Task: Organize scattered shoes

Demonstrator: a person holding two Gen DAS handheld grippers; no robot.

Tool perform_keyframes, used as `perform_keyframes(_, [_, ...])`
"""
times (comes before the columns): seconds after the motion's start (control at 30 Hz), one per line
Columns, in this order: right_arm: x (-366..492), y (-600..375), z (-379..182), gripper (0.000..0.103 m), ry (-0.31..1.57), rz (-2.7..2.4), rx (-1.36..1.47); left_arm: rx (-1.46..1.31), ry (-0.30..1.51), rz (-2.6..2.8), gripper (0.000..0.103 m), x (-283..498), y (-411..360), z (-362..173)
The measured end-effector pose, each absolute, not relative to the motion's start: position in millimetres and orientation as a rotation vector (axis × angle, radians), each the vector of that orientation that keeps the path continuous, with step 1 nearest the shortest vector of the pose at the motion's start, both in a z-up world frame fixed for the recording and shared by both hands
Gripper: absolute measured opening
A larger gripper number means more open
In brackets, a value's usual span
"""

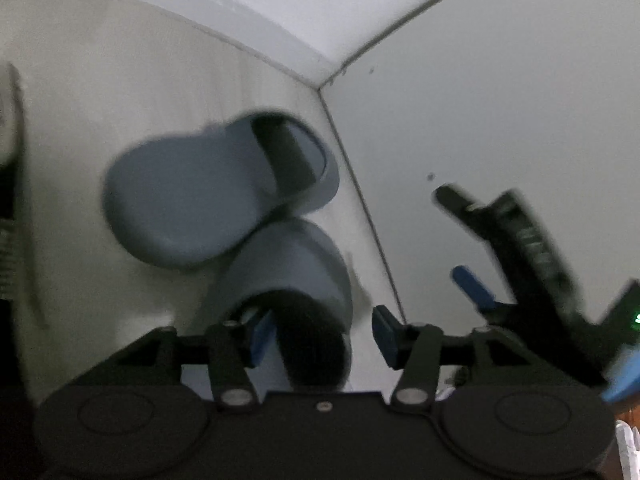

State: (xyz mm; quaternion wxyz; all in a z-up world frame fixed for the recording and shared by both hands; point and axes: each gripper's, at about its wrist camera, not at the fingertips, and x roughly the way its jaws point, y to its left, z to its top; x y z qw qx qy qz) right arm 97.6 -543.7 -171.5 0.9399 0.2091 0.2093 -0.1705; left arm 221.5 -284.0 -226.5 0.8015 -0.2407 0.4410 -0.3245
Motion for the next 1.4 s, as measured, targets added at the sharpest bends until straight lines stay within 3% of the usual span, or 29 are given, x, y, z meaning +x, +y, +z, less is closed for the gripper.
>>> perform_keyframes(0.1, [99.1,-539.3,-171.1,0.097,0.456,-0.307,0.438,-0.471,0.864,-0.699,0.064,202.0,-254.7,-213.5])
perform_keyframes(0.23, [91.1,-522.9,-167.9,0.068,0.510,-0.164,0.464,-0.317,0.733,-0.636,0.065,164.3,-202.4,-196.9])
perform_keyframes(0.5, [62.6,-448.5,-169.8,0.048,0.765,-0.049,0.259,-0.484,0.722,-0.507,0.065,112.4,-90.2,-235.2])
perform_keyframes(0.83, [69.7,-394.8,-198.7,0.045,0.931,0.090,0.198,-0.414,0.703,-0.495,0.065,127.1,-107.9,-236.9])
perform_keyframes(0.97, [67.5,-369.4,-202.9,0.045,0.924,0.089,0.009,-0.439,0.705,-0.495,0.065,115.9,-88.6,-233.8])
perform_keyframes(1.23, [91.8,-403.2,-209.8,0.045,0.875,-0.046,0.044,-0.454,0.714,-0.476,0.065,110.5,-79.4,-234.8])
perform_keyframes(1.4, [65.2,-443.9,-190.3,0.045,0.918,-0.111,0.290,-0.461,0.707,-0.468,0.065,109.8,-76.7,-235.3])
